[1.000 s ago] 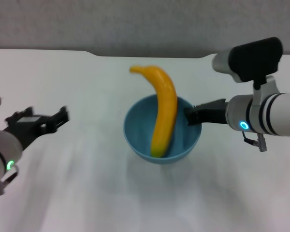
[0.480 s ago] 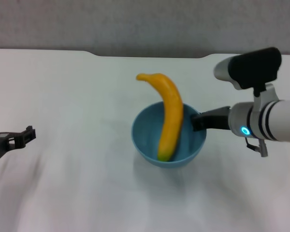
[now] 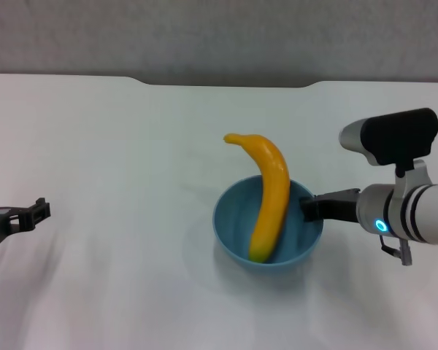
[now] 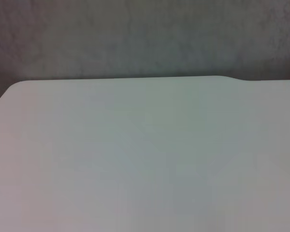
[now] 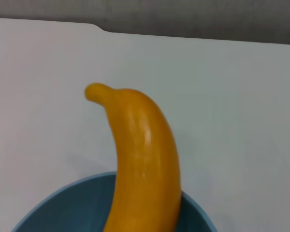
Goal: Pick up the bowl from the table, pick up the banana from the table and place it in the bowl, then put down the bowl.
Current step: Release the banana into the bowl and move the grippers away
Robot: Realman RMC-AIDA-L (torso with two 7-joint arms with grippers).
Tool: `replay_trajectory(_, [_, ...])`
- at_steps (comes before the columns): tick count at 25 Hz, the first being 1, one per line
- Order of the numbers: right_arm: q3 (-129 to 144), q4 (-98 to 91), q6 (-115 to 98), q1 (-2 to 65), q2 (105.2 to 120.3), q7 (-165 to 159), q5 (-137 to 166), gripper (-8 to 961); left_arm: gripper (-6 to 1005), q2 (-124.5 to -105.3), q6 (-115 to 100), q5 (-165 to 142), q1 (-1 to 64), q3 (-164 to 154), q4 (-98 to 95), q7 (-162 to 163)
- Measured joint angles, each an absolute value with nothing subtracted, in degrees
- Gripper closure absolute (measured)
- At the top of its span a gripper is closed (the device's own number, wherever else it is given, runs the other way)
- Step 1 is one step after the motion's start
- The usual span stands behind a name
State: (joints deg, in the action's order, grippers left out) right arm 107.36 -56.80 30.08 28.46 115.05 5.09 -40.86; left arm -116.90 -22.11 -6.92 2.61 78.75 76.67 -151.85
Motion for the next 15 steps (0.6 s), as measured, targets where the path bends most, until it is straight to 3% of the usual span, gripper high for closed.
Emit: replay_trajectory(15, [107.07,-55.34,28.33,27.30,115.04,5.24,-41.75,894,107,-116.89,-21.75,-6.94,2.62,78.71,76.20,-151.77])
